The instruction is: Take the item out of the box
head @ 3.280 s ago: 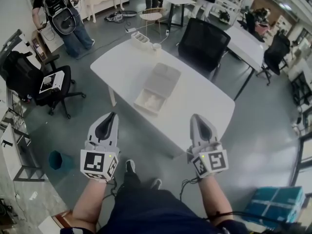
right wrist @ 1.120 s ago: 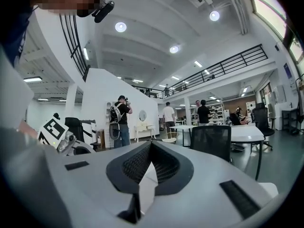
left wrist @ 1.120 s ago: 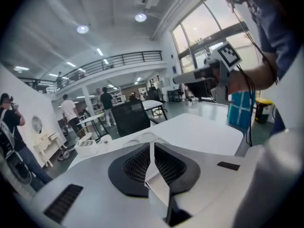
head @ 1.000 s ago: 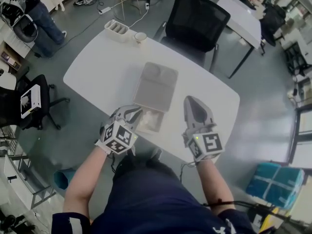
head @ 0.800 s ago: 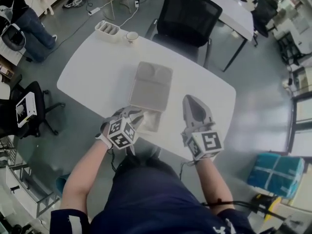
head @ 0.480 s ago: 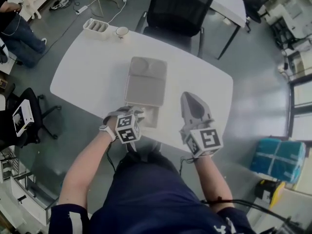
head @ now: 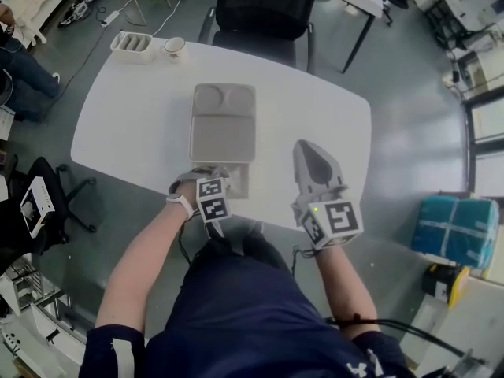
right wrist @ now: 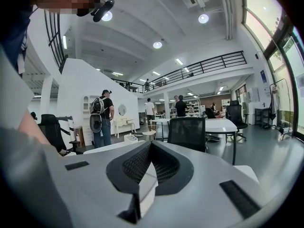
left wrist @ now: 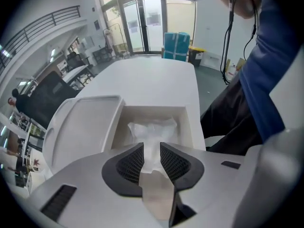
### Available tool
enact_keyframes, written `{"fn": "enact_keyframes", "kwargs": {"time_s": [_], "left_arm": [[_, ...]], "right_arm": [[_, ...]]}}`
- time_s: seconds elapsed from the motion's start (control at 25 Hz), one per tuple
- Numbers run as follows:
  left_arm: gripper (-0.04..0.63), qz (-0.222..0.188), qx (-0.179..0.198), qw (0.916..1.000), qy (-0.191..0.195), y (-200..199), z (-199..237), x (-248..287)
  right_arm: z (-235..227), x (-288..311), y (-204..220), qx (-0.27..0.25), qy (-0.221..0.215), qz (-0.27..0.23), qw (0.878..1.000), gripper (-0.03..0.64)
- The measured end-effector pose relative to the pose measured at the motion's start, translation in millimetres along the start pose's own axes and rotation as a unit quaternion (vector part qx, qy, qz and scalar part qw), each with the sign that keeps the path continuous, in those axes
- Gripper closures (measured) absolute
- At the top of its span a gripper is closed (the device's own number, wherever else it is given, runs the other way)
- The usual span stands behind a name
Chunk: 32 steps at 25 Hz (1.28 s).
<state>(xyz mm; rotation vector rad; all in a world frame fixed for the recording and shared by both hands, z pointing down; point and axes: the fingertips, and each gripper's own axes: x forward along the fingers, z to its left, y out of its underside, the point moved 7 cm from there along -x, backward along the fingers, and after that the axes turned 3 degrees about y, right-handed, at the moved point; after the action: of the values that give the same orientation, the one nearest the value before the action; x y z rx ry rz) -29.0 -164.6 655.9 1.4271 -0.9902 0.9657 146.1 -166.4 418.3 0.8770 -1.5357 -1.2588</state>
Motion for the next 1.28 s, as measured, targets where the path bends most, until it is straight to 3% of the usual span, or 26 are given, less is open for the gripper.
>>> {"fn": "enact_keyframes", "kwargs": {"time_s": [0.28,0.48,0.72,0.96,1.28], "left_arm": [[0.479,0.016,-0.003,0.9999,-0.001,0.6,-0.1,8.6],[0.554,0.027,0.018,0.9995,0.0,-2.0,-6.5,10.0],[0.565,0.016,0.017,0.9997,-0.005,-3.6,-10.1,1.0],[0.565,-0.001,0.035,0.9989,-0.03,-6.1,-12.9,-15.6],[0.565,-0.041,-0.006,0.9953,-0.088,-4.1,-3.7,-55.7]], "right_arm": [[-0.7,-0.6,11.8,0.012,-0.001,0.009,1.0,0.609],[2.2,0.4,12.0,0.01,-0.008,0.01,1.0,0.609],[4.1,1.5,9.5,0.006,-0.017,0.009,1.0,0.609],[9.8,4.6,8.1,0.001,-0.027,0.01,1.0,0.609],[15.4,8.9,2.0,-0.002,-0.039,0.011,0.999,0.609]]}}
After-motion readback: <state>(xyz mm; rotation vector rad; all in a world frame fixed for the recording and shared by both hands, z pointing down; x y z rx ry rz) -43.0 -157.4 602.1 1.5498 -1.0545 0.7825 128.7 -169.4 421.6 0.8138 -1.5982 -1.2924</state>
